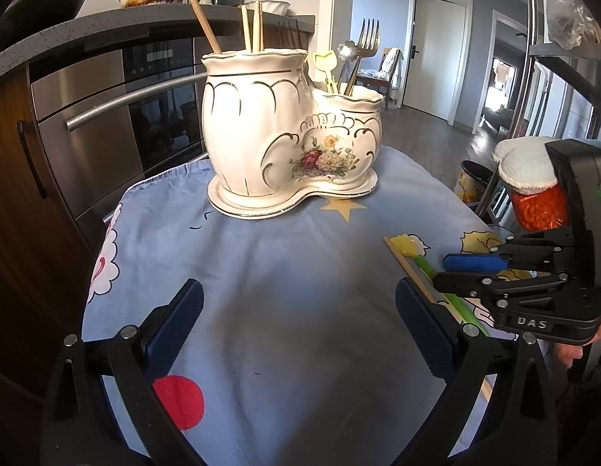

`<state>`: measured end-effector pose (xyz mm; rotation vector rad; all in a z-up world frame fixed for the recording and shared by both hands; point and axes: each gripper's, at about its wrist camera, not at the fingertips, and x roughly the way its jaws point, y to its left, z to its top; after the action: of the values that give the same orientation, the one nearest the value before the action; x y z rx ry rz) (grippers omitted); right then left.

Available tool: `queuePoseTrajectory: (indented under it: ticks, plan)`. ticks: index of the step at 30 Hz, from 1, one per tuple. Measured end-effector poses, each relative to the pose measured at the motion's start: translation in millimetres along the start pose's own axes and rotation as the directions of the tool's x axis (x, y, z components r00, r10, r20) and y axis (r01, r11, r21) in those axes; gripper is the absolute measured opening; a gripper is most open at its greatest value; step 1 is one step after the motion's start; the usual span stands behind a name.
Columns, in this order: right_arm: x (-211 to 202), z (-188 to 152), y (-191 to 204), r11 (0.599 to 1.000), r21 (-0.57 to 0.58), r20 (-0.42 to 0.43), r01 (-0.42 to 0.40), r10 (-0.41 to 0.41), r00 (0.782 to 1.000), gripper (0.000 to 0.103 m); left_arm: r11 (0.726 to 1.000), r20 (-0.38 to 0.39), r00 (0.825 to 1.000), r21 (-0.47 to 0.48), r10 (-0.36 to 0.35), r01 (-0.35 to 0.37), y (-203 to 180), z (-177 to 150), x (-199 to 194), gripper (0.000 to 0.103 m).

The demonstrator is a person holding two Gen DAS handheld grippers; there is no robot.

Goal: Organize utensils
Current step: 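Grasp the wooden chopstick with left while right grasps the green-handled spatula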

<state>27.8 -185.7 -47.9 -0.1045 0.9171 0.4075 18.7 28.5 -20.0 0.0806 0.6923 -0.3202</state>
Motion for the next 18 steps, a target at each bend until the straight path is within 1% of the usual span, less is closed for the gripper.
queuePoseTrajectory:
  ticks: [3,5,6,9,14,16,18]
  plan:
    - [4,0,-1,1.000,0.009,0.002,-0.007,0.007,1.000,0.020,1.000,-0.006,1.000,-0.002,-0.002,0.002,-3,0,1,0.097]
    - [5,1,-1,1.000,0.007,0.006,-0.003,0.003,1.000,0.018,1.000,-0.007,1.000,0.000,-0.005,0.005,-5,1,1,0.097]
    - [4,1,-2,1.000,0.005,0.010,-0.002,0.002,1.000,0.015,1.000,-0.008,1.000,0.001,-0.006,0.006,-6,1,2,0.097]
    - [3,0,-9,1.000,0.011,0.018,-0.006,0.006,1.000,0.010,1.000,-0.020,1.000,0.000,-0.011,0.011,-13,2,4,0.097]
    - [-10,-1,-31,0.999,0.049,0.057,0.005,-0.008,0.998,0.010,1.000,-0.063,0.998,0.013,-0.017,0.018,-31,2,11,0.097]
    - [-14,-3,-40,0.998,0.068,0.069,0.011,-0.016,0.997,0.010,0.999,-0.090,0.995,0.003,-0.035,0.035,-40,2,14,0.097]
    - [-18,-5,-49,0.996,0.089,0.081,0.015,-0.022,0.996,0.010,0.999,-0.110,0.993,0.003,-0.051,0.052,-49,1,17,0.092]
